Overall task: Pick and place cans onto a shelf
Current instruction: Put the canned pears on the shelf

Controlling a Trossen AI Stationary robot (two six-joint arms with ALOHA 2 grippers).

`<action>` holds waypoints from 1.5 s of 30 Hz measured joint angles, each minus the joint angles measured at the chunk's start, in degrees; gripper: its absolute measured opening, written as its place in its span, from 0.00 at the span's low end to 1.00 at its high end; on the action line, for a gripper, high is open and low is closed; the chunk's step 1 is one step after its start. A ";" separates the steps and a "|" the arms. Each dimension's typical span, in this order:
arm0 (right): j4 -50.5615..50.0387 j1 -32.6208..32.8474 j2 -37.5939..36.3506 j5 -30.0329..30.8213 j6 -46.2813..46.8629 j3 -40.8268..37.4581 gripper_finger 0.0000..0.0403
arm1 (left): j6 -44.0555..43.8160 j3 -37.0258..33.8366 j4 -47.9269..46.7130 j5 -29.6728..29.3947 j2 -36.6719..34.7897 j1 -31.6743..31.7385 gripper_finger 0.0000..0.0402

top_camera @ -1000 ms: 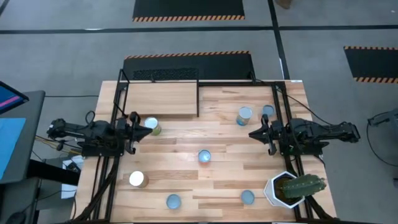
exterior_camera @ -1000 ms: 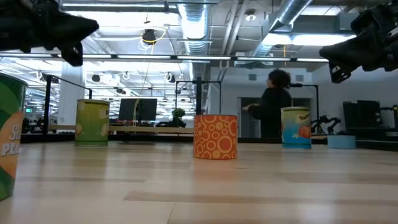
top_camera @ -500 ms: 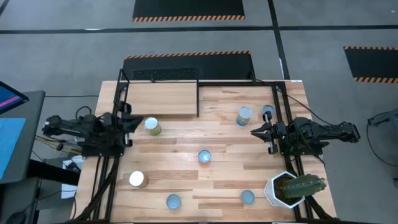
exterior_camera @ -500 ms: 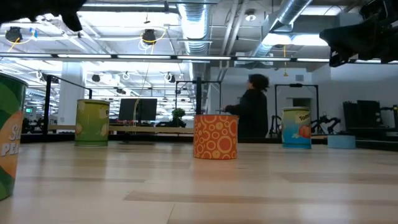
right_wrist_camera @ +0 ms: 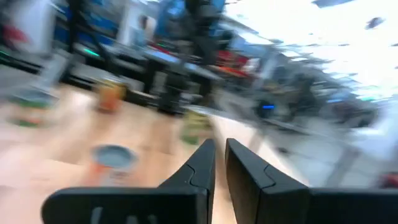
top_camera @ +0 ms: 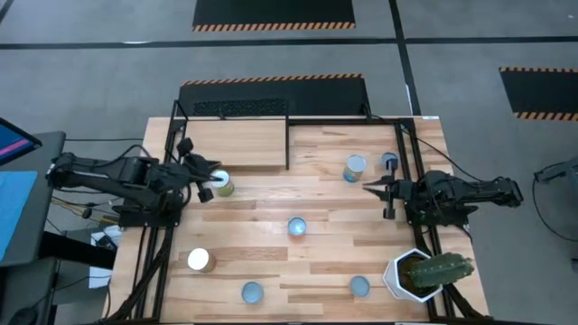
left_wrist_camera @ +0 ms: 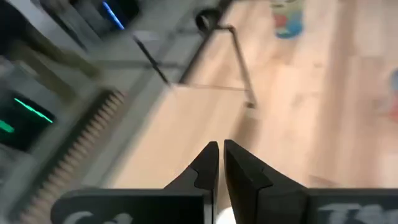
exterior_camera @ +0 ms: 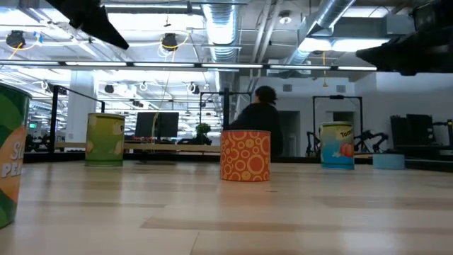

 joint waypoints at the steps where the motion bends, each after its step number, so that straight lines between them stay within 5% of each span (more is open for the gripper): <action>1: 0.51 -0.04 0.00 1.46 -2.20 0.00 0.15 | -2.84 0.13 -0.96 1.74 0.80 -0.01 0.04; 9: 4.37 -1.44 -0.01 1.03 -12.76 0.09 0.15 | -10.75 -2.48 -2.19 8.06 5.12 -0.72 0.04; 21: 5.83 -0.95 0.00 0.95 -11.19 0.09 0.15 | -3.48 -2.58 0.05 -6.85 12.00 -0.57 0.04; 26: 5.74 -0.99 0.00 0.95 -5.42 0.09 0.15 | -8.03 -1.64 0.64 6.35 13.44 1.22 0.07; 29: 3.88 -0.99 -0.02 0.92 -2.16 0.09 0.15 | -2.66 -1.19 -0.38 13.67 13.34 2.24 0.13; 38: 1.49 -1.10 0.00 1.05 -0.90 0.09 0.15 | 3.64 -0.30 -10.90 12.55 13.11 7.17 0.42; 45: 1.50 -1.10 0.00 2.76 0.07 0.09 0.15 | 1.36 -0.54 -14.33 20.78 13.15 9.02 0.57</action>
